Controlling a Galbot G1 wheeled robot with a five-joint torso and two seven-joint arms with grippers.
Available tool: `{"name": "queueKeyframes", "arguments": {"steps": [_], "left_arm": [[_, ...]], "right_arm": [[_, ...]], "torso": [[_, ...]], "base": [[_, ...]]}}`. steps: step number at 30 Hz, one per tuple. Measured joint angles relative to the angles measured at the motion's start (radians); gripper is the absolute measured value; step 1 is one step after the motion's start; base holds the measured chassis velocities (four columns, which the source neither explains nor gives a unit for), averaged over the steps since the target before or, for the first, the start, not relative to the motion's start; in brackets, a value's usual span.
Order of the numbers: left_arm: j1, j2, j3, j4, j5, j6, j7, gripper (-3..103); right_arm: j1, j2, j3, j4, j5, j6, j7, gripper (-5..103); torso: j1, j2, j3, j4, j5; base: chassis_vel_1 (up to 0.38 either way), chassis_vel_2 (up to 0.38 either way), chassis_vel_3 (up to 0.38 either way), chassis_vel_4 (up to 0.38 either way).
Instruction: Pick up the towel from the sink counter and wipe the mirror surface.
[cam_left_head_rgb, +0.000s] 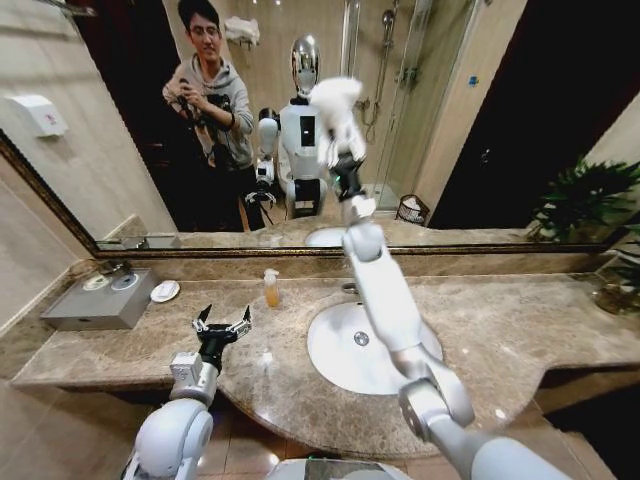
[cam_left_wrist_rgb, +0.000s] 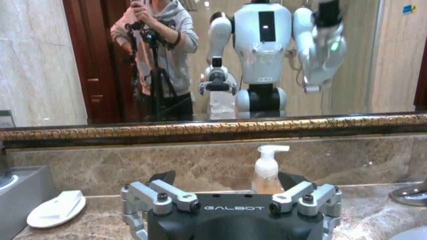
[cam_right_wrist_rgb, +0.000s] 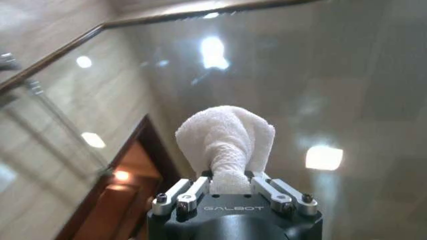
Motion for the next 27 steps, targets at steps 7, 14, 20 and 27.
{"name": "queueKeyframes", "arguments": {"steps": [7,14,20,27], "left_arm": [[0.0,0.0,0.0,0.0,0.0,0.0,0.0,100],[0.0,0.0,0.0,0.0,0.0,0.0,0.0,100],[0.0,0.0,0.0,0.0,0.0,0.0,0.0,100],[0.0,0.0,0.0,0.0,0.0,0.0,0.0,100]], "right_arm": [[-0.028,-0.016,0.069,-0.028,0.001,0.059,0.017,19],[-0.021,-0.066,0.236,-0.026,0.051,0.1,0.09,19],[-0.034,-0.073,0.32,-0.047,0.075,0.111,0.098,19],[-0.069,-0.004,0.244,-0.087,0.037,0.147,0.0,19]], "torso": [[0.0,0.0,0.0,0.0,0.0],[0.0,0.0,0.0,-0.0002,0.0003],[0.0,0.0,0.0,-0.0007,0.0003],[0.0,0.0,0.0,0.0004,-0.0003]], "base": [[0.0,0.0,0.0,0.0],[0.0,0.0,0.0,0.0],[0.0,0.0,0.0,0.0],[0.0,0.0,0.0,0.0]]}}
